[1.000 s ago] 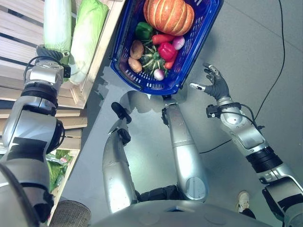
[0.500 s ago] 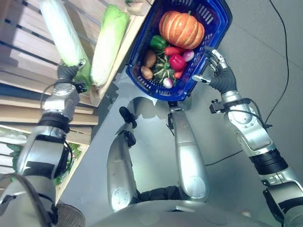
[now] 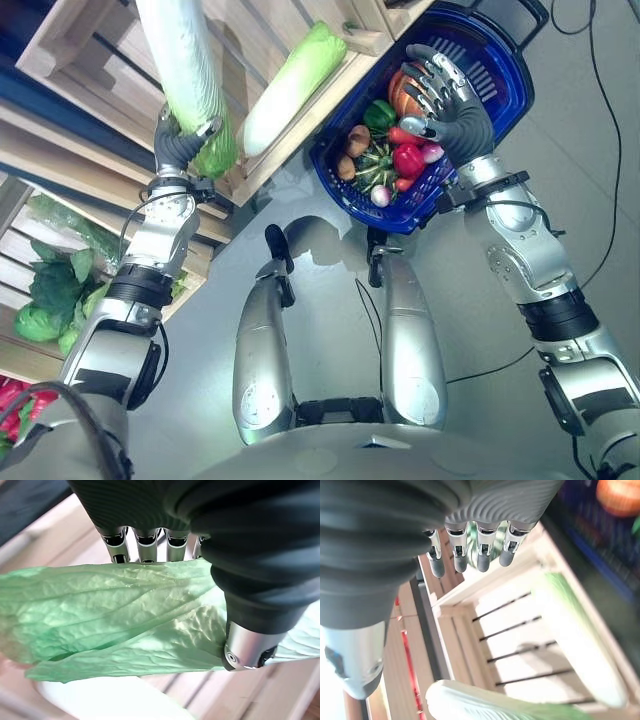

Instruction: Pick up fruits and vegetables into the basket

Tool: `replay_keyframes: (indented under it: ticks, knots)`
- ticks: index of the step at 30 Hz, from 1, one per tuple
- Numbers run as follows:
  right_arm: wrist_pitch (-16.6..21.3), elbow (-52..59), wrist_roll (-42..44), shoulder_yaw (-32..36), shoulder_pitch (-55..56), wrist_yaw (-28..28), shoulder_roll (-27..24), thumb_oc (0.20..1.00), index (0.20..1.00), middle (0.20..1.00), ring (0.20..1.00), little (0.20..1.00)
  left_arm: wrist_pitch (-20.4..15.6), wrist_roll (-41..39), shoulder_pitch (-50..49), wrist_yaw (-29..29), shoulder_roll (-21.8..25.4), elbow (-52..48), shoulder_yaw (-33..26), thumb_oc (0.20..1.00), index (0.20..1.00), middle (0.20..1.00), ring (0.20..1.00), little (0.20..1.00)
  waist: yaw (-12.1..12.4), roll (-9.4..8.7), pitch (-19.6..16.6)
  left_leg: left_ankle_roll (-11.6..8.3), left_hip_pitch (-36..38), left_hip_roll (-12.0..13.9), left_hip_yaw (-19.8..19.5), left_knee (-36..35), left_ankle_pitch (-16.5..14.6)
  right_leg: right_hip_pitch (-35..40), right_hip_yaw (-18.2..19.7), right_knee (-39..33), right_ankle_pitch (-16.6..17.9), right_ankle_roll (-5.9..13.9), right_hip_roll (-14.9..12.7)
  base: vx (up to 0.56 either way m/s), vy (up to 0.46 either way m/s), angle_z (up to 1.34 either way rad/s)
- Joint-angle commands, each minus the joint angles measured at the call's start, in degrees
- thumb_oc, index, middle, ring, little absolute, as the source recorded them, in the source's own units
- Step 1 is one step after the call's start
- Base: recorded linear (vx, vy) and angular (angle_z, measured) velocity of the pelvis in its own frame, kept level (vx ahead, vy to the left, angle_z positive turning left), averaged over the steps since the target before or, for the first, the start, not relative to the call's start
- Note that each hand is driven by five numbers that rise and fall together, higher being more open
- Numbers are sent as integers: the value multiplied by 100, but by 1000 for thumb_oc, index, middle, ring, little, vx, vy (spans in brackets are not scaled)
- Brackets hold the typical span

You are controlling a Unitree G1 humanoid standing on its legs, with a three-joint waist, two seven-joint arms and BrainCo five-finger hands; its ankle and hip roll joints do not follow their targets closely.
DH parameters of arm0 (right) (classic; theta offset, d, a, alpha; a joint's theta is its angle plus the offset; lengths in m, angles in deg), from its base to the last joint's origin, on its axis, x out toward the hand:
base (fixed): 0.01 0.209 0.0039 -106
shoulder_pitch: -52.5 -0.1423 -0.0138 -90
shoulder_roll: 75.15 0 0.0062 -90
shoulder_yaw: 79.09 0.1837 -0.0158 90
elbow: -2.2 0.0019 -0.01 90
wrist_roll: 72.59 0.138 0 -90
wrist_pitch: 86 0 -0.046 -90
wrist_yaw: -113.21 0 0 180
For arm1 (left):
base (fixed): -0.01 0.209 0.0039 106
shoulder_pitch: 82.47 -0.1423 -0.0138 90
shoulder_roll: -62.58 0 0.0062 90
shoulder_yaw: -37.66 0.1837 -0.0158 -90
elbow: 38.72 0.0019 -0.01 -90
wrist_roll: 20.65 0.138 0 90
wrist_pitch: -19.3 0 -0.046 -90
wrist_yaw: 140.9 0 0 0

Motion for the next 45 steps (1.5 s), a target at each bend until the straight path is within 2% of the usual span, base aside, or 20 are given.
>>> replay_keyframes:
  ticks: [1, 6, 9, 16, 17, 27, 29, 32, 40, 45]
  knots:
    - [181, 404, 443, -28, -328, 154, 339, 1000, 1000, 1000, 1000, 1000, -467, 757, 120, 299, 374, -621, -249, 200, 200, 200, 200, 200, 69, -154, -160, 256, 35, -223, 326, 474, -656, 359, -158, -489, 98, 253, 18, -6, -70, 14]
    - [134, 423, 929, -70, -426, 199, 643, 1000, 1000, 1000, 1000, 1000, -666, 1687, 142, 343, 536, -965, -168, 200, 200, 200, 200, 200, 203, -176, -160, 284, 128, -267, 274, 491, -680, 497, -236, -525, 141, 271, -12, 1, -62, 9]
    - [249, 364, 1213, -123, -481, 213, 762, 1000, 1000, 1000, 1000, 1000, -870, 2220, 123, 458, 583, -1114, -117, 200, 200, 200, 200, 200, 257, -196, -160, 300, 203, -269, 259, 494, -696, 588, -262, -559, 162, 281, -27, 6, -47, 9]
    - [496, 291, 1434, -243, -573, 184, 1010, 1000, 1000, 1000, 1000, 1000, -856, 2518, 135, 373, 617, -1348, 50, 200, 200, 200, 200, 200, 329, -247, -160, 320, 268, -271, 240, 557, -755, 694, -302, -582, 186, 306, -41, 7, -33, 4]
    - [578, 286, 1391, -295, -633, 253, 1072, 1000, 1000, 1000, 1000, 1000, -774, 2759, 145, 315, 590, -1477, 168, 200, 200, 200, 200, 200, 356, -265, -160, 330, 292, -288, 216, 585, -782, 743, -318, -596, 192, 319, -48, 9, -35, 1]
    - [756, 29, 1373, -452, -824, 1285, 1242, 1000, 1000, 1000, 1000, 1000, 79, 3334, 250, 156, 397, -1825, 792, 200, 200, 200, 200, 200, 389, -276, -160, 361, 364, -330, 172, 605, -832, 874, -343, -662, 208, 373, -66, 3, -10, 3]
    - [742, -147, 1440, -471, -875, 1536, 1280, 1000, 1000, 1000, 1000, 1000, 476, 3407, 379, 32, 369, -1818, 1028, 200, 200, 200, 200, 200, 377, -277, -160, 370, 407, -341, 173, 580, -839, 915, -348, -688, 210, 385, -67, -3, 1, 2]
    - [713, -270, 1388, -485, -931, 1738, 1277, 1000, 1000, 1000, 1000, 1000, 754, 3423, 455, -74, 325, -1842, 1221, 200, 200, 200, 200, 200, 368, -275, -160, 377, 422, -343, 178, 582, -846, 933, -354, -699, 216, 397, -74, -3, 0, 3]
    - [306, -729, 1460, -631, -991, 2154, 1362, 1000, 1000, 1000, 1000, 1000, 1248, 4238, 676, 58, 157, -1957, 1692, 200, 200, 200, 200, 200, 355, -281, -160, 374, 441, -347, 171, 586, -868, 976, -362, -715, 210, 418, -93, 0, 0, 0]
    - [292, -1017, 1553, -709, -1001, 2359, 1450, 1000, 1000, 1000, 1000, 1000, 1394, 4334, 804, 128, 66, -2022, 1786, 200, 200, 200, 200, 200, 376, -297, -160, 365, 475, -349, 164, 540, -858, 1011, -394, -728, 208, 430, -98, 0, 0, 0]
